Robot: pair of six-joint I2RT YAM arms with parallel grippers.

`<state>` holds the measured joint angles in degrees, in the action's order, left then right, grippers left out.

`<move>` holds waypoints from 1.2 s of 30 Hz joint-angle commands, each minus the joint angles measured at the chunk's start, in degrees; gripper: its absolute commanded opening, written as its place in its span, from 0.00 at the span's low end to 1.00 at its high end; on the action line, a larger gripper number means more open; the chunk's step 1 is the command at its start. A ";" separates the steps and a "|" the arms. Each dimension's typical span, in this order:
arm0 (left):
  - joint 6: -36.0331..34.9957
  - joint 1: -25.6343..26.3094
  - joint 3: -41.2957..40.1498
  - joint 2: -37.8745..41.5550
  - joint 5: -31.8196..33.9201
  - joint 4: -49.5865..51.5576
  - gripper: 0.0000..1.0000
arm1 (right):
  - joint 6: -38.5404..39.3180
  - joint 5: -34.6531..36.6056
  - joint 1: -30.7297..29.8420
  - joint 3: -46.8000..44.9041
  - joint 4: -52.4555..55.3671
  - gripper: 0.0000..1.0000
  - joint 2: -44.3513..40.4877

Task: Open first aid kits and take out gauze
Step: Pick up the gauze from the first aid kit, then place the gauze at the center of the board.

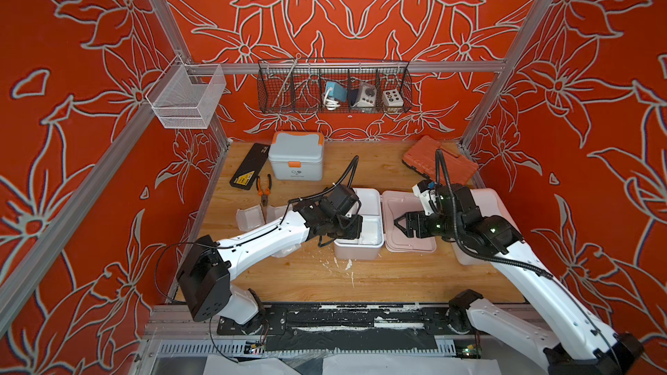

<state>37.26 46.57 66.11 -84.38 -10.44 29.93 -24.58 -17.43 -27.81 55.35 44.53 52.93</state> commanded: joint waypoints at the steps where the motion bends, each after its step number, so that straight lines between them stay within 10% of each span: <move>1: -0.73 0.19 1.96 1.33 1.28 1.26 0.00 | 0.06 0.64 -0.20 -0.76 -0.15 0.82 -0.29; 19: -1.10 -6.22 5.35 13.54 2.87 12.39 0.00 | 0.22 -0.30 -0.18 -0.93 -1.36 0.82 0.25; 36: -3.77 -36.62 -12.19 31.54 1.83 20.26 0.00 | 0.14 -1.72 -0.22 -1.94 -2.38 0.82 -0.19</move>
<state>34.50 12.40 55.81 -53.95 -8.91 48.27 -24.58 -18.20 -27.81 54.33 43.11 53.15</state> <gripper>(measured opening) 0.047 0.820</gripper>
